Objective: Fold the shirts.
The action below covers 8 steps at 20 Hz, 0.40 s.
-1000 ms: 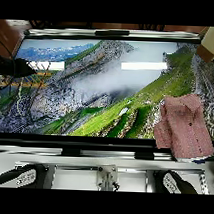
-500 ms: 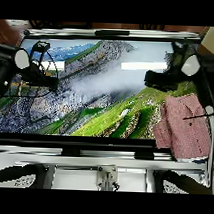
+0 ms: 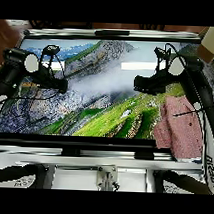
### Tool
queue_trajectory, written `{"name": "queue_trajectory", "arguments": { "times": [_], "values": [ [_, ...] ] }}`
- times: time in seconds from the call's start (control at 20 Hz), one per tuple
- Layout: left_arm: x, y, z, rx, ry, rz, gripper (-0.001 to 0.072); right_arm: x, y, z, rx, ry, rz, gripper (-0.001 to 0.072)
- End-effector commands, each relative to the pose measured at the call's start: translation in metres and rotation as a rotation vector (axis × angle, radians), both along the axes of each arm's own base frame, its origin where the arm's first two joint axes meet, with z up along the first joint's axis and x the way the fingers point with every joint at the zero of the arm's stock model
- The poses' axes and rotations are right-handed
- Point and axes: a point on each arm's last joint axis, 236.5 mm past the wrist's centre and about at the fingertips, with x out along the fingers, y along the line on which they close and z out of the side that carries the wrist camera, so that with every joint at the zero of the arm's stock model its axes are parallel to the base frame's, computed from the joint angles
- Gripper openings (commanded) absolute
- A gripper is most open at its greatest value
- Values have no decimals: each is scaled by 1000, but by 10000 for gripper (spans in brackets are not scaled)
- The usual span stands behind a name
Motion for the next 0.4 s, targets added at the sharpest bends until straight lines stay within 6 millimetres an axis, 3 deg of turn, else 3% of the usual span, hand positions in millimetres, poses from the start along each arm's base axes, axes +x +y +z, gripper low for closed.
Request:
{"name": "queue_trajectory", "arguments": {
  "times": [0.0,0.35],
  "values": [
    [4,-20,-2,-77,-20,-21,720,-1,1,-1,2,4,4,507],
    [3,-23,-10,-87,-11,-22,720,-1,1,-1,2,4,4,508]
  ]
}}
